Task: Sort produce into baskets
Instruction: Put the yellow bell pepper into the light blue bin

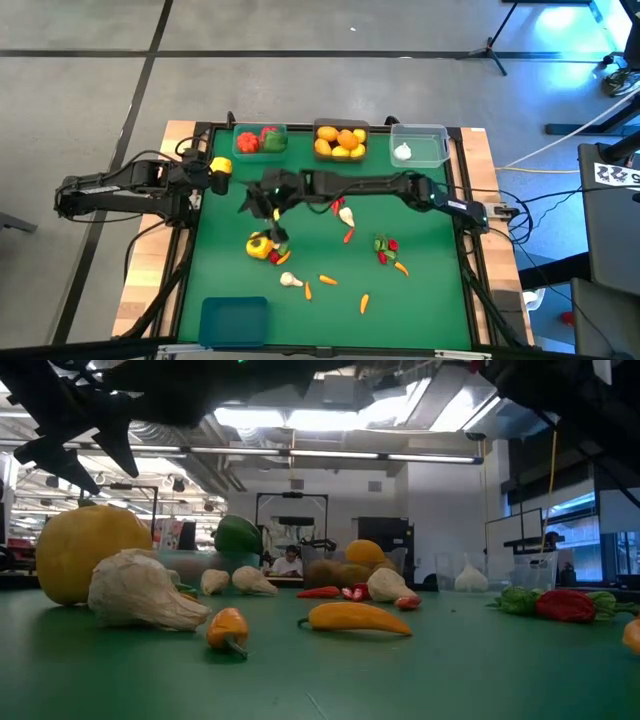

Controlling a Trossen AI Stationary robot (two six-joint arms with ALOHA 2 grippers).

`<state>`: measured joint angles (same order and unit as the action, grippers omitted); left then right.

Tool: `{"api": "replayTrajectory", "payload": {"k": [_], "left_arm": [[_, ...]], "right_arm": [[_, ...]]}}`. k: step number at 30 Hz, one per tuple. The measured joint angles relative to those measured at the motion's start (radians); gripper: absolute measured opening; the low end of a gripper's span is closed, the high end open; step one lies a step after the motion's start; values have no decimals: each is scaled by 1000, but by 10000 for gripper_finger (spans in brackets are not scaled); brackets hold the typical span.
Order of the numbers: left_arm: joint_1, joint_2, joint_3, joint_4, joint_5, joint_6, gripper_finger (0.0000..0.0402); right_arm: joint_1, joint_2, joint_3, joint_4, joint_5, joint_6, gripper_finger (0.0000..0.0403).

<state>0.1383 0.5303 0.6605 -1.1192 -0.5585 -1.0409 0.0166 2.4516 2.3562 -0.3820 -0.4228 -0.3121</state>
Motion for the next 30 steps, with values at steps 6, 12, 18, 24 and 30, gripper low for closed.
{"api": "replayTrajectory", "payload": {"k": [6, 12, 18, 24, 30], "left_arm": [[0, 1, 0, 0, 23, 17, 388], [0, 1, 0, 0, 24, 29, 388], [0, 1, 0, 1, 25, -5, 388], [0, 1, 0, 1, 25, 1, 388], [0, 1, 0, 1, 24, 1, 388]], "right_arm": [[69, 87, -5, 42, 48, 125, 390], [82, 109, -4, 13, 168, 180, 389], [54, 108, -3, -66, 194, 229, 346], [53, 108, -4, -109, 213, 185, 287], [55, 108, -3, -109, 199, 153, 251]]}}
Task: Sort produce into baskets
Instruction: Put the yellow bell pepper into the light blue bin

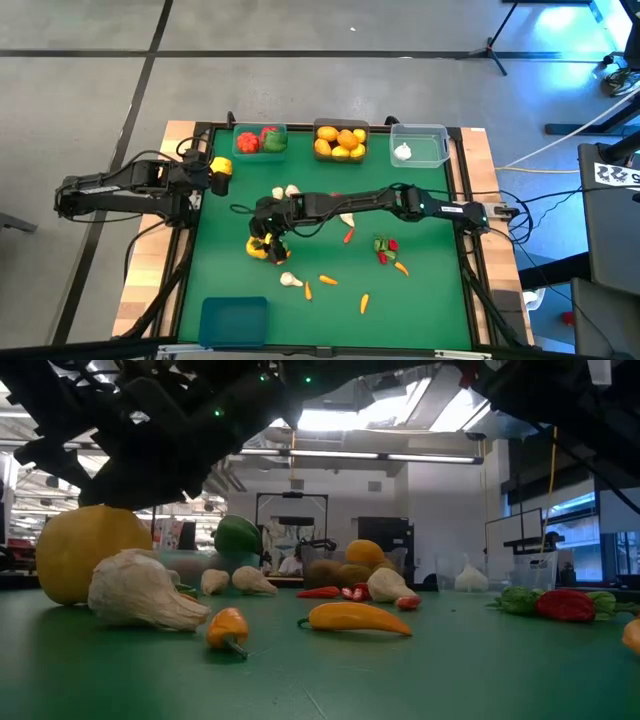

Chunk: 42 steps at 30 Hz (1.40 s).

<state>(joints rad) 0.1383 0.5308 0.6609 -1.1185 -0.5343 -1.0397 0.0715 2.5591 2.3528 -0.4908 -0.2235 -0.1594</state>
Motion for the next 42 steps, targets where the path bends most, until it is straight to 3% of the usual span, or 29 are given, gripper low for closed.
{"api": "replayTrajectory", "payload": {"k": [25, 30, 38, 42], "left_arm": [[0, 0, 0, 0, -1, 2, 388], [0, 0, 0, 0, -1, 2, 388], [0, 0, 0, -1, -13, 1, 388], [0, 0, 0, -1, -13, 0, 388]], "right_arm": [[-4, 36, 1, 49, -14, -21, 232], [-6, 36, 2, 37, 11, -26, 178], [-5, 35, 2, 30, 9, -33, 27], [-7, 35, 2, 29, 11, -32, 18]]}}
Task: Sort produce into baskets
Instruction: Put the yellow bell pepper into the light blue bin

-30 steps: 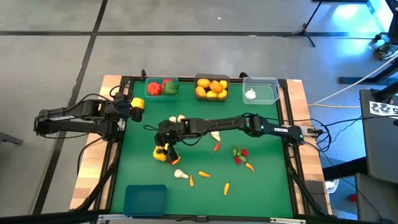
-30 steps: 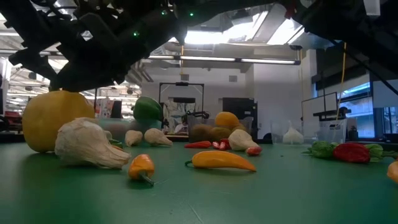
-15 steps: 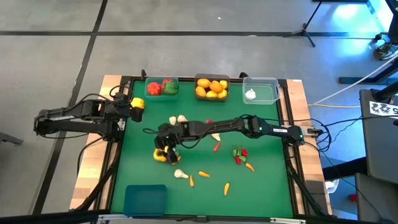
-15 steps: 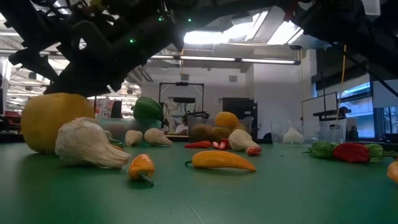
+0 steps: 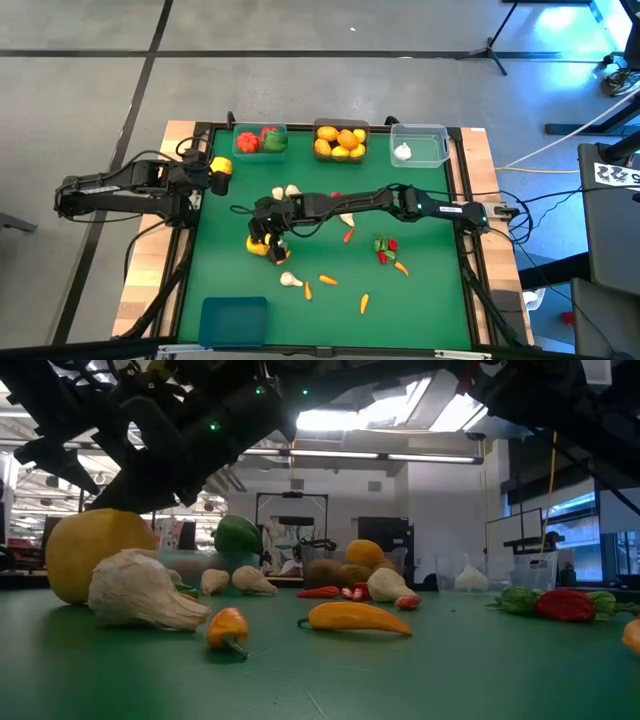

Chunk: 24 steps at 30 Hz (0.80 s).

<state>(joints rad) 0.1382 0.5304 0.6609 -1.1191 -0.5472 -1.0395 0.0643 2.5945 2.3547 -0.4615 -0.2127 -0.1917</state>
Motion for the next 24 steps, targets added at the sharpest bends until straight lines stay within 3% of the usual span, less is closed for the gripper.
{"api": "replayTrajectory", "payload": {"k": [11, 24], "left_arm": [[0, 0, 0, 0, 0, -1, 388], [0, 0, 0, 0, -17, 1, 388]], "right_arm": [[-51, -90, 0, -16, 26, 31, 5], [-256, -182, 1, -7, 141, 82, 3]]}}
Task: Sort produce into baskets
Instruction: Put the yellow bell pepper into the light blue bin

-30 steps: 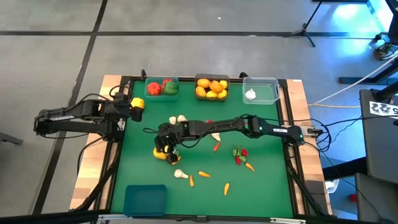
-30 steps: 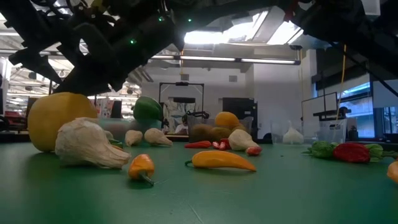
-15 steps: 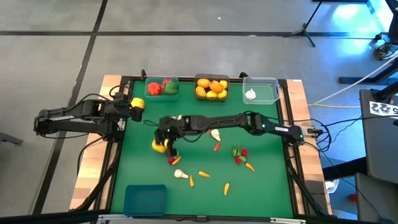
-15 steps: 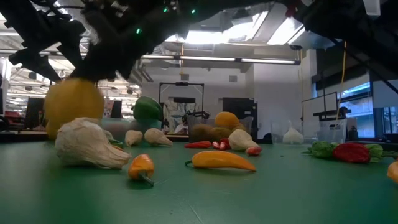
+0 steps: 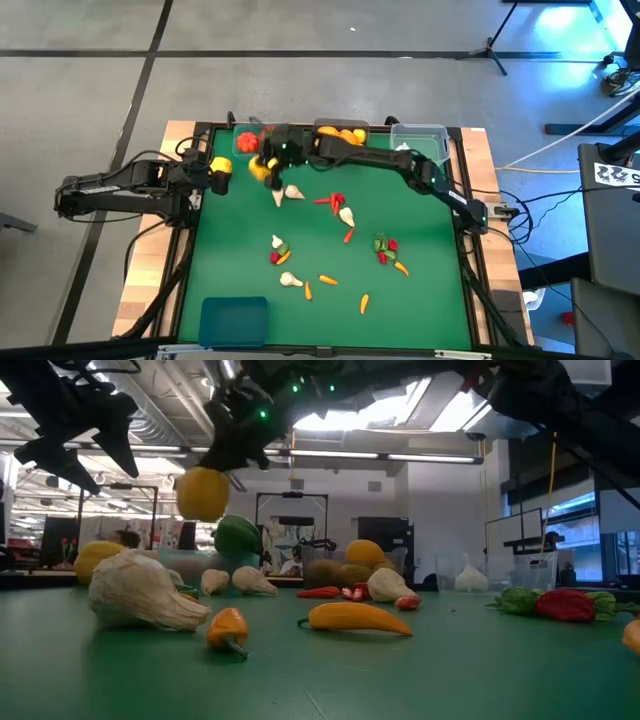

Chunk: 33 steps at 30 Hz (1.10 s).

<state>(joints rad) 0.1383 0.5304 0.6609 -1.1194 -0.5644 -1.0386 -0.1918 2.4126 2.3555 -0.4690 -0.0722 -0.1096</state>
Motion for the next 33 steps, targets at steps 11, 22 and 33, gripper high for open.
{"api": "replayTrajectory", "payload": {"k": [11, 22, 33], "left_arm": [[0, 0, 0, 0, -29, 29, 388], [0, 0, 0, 0, -54, -31, 388], [0, 0, 0, 0, -91, -78, 388]], "right_arm": [[-144, -3, 0, 291, 37, 123, 1], [-230, 40, 1, 387, -144, 160, 1], [-290, 125, 0, 543, -236, 323, 1]]}}
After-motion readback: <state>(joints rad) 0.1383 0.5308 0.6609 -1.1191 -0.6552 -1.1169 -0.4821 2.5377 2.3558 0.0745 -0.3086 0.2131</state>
